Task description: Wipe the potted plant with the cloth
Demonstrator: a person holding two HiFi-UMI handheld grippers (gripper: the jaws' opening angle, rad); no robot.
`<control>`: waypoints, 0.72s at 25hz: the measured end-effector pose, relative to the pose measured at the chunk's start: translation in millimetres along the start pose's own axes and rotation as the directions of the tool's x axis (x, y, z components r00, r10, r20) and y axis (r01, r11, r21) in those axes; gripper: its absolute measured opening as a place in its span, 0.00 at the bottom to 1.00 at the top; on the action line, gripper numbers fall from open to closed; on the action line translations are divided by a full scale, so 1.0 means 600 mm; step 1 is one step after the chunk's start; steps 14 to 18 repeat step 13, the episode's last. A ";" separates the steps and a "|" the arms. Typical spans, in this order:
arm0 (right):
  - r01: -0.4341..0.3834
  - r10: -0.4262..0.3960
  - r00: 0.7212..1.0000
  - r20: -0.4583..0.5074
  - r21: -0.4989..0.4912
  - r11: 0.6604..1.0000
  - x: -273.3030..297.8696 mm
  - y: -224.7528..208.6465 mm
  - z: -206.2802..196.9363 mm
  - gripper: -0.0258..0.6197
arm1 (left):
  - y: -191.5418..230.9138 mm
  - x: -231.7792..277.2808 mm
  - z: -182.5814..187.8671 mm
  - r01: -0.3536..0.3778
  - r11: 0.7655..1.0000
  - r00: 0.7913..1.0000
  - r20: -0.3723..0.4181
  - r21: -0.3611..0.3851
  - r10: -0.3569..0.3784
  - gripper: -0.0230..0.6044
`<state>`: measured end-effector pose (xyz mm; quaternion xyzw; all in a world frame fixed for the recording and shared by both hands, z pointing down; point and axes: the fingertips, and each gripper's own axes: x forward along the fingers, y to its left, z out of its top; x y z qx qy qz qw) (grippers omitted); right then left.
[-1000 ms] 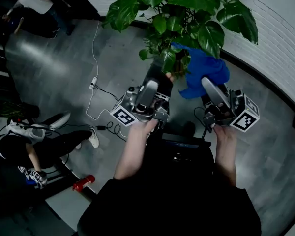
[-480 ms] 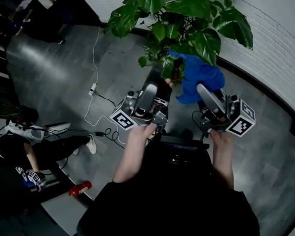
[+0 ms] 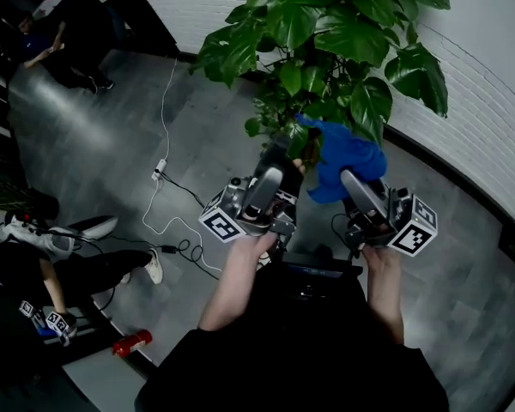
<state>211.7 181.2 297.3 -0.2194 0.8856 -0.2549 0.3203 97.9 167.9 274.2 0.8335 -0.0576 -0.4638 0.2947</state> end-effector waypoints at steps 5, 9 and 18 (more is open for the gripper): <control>0.007 -0.007 1.000 -0.021 0.017 1.000 0.024 -0.017 -0.018 0.22 | 0.020 -0.014 0.021 -0.022 1.000 1.000 0.019 -0.012 0.022 0.60; 0.008 -0.007 1.000 -0.029 0.028 1.000 0.031 -0.029 -0.026 0.22 | 0.034 -0.019 0.026 -0.031 0.999 0.999 0.025 -0.015 0.031 0.59; 0.012 -0.011 0.999 -0.030 0.030 0.999 0.030 -0.042 -0.026 0.22 | 0.045 -0.019 0.021 -0.031 0.999 0.999 0.019 -0.021 0.031 0.59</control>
